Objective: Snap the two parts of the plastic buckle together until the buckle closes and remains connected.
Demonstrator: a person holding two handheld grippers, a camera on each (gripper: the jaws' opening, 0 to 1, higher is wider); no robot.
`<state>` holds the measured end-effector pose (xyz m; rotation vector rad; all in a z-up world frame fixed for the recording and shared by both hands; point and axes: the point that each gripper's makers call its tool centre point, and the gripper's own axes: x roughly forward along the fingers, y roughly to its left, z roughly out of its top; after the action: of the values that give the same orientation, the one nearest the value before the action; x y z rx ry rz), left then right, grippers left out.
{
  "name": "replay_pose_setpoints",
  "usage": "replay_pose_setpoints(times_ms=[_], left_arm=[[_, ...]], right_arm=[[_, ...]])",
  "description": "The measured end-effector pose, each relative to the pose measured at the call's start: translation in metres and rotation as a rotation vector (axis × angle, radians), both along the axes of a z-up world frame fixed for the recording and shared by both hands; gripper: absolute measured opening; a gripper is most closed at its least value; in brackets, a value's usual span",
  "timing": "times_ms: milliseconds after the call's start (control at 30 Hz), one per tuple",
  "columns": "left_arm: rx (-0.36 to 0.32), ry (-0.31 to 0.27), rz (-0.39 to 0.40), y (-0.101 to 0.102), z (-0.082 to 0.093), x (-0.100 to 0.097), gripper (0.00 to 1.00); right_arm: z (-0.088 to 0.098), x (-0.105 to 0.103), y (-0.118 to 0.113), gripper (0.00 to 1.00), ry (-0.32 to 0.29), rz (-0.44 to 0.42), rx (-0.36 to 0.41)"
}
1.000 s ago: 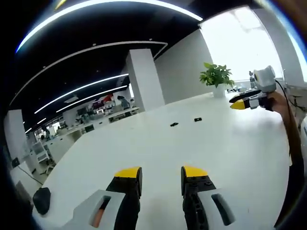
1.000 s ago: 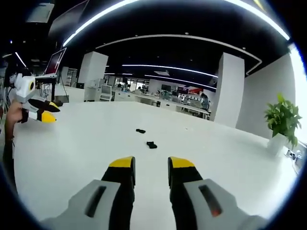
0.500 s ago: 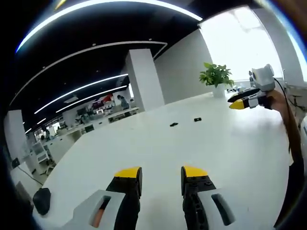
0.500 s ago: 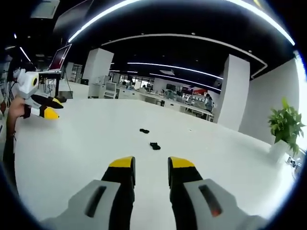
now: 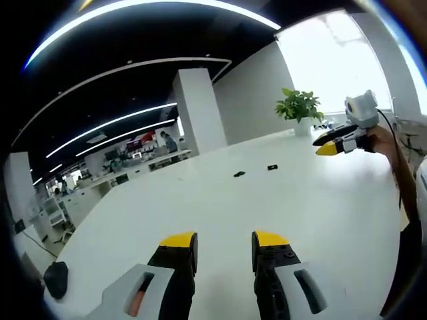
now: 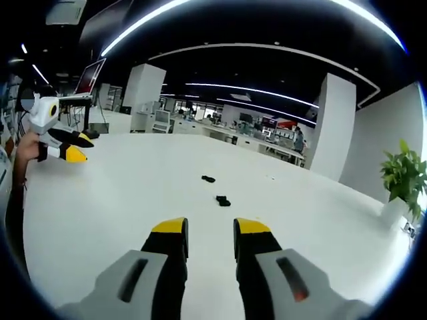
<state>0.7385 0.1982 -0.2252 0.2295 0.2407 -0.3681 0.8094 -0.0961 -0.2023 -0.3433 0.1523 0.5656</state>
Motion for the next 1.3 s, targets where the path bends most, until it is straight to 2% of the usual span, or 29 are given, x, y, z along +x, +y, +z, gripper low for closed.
replay_pose_setpoints(times_ms=[300, 467, 833, 1300], left_arm=[[-0.003, 0.001, -0.005, -0.002, -0.001, -0.001, 0.33], [-0.002, 0.001, -0.006, -0.002, -0.002, -0.001, 0.33], [-0.002, 0.004, -0.010, -0.003, -0.004, -0.002, 0.33], [-0.005, 0.003, -0.009, -0.004, -0.004, -0.003, 0.33]], right_arm=[[-0.003, -0.001, 0.005, 0.27, 0.030, 0.045, 0.042], [-0.001, 0.001, 0.006, 0.27, 0.023, 0.044, 0.023], [0.001, 0.003, 0.023, 0.27, 0.039, 0.118, 0.015], [0.006, 0.012, 0.030, 0.27, 0.038, 0.141, 0.009]])
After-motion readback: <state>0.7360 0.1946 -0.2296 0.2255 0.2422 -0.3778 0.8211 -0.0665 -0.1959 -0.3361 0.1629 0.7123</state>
